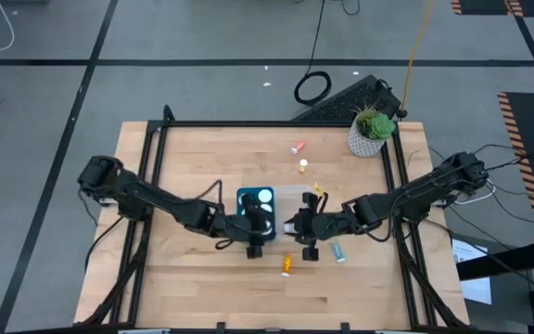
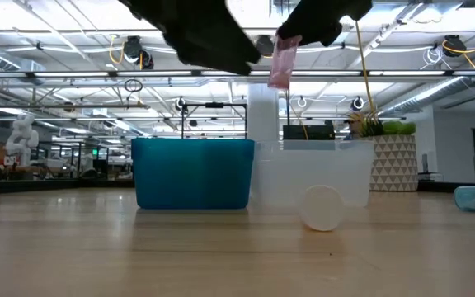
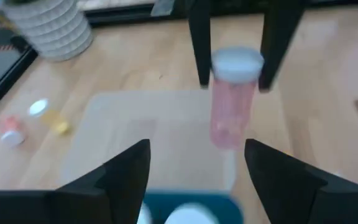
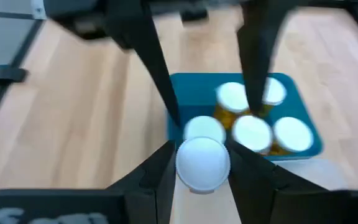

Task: Pick and place medicine bottles into bin by pill shape (circle, oval)
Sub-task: Put the small pink pill bottle into the transparent bin

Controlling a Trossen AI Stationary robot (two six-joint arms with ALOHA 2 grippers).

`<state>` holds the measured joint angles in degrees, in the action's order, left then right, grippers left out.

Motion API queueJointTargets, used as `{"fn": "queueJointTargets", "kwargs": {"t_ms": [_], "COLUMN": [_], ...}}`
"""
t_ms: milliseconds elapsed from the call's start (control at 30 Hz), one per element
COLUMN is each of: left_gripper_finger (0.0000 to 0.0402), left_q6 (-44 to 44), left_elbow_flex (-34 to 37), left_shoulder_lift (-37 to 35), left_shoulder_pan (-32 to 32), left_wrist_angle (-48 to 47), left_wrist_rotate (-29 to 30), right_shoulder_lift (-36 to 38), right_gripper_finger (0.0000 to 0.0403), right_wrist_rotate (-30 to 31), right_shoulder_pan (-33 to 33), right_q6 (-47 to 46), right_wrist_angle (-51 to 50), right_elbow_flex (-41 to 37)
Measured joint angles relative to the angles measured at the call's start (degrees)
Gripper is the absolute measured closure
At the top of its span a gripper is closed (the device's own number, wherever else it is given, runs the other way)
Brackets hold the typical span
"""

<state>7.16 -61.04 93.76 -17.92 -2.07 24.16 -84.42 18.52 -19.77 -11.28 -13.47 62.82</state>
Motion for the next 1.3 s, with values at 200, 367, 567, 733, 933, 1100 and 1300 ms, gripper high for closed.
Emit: {"fn": "queueJointTargets", "kwargs": {"t_ms": [200,367,567,733,933,1100,1300], "left_gripper_finger": [0.0131,0.0131,0.0131,0.0131,0.0131,0.0131,0.0131], "left_q6": [2.01,-0.86,-5.45,-6.75,-6.62,-5.99,-5.06], "left_elbow_flex": [0.09,-0.01,-0.09,-0.04,0.0,0.0,0.01], "left_shoulder_lift": [-6.4,-8.59,-9.66,-10.63,-11.12,-11.1,-11.08], "left_shoulder_pan": [0.91,2.82,7.18,11.38,14.74,15.04,15.01], "left_wrist_angle": [-11.17,-11.87,-10.92,-10.66,-11.34,-11.8,-11.76], "left_wrist_rotate": [0.83,1.94,1.3,-1.98,-6.2,-6.64,-8.03], "right_shoulder_lift": [0.0,-0.04,-0.04,-0.15,-4.26,-7.23,-11.52], "right_gripper_finger": [0.028,0.028,0.028,0.028,0.028,0.028,0.028], "right_wrist_rotate": [-1.01,-5.56,-12.02,-14.32,-14.49,-14.4,-17.3], "right_shoulder_pan": [7.0,14.0,21.69,23.56,23.13,23.91,24.18], "right_q6": [1.42,2.99,4.41,5.7,7.62,7.71,7.91], "right_wrist_angle": [3.21,12.04,12.43,11.52,13.34,14.8,17.98], "right_elbow_flex": [-3.64,-9.5,-9.92,-9.93,-11.51,-11.67,-11.69]}}
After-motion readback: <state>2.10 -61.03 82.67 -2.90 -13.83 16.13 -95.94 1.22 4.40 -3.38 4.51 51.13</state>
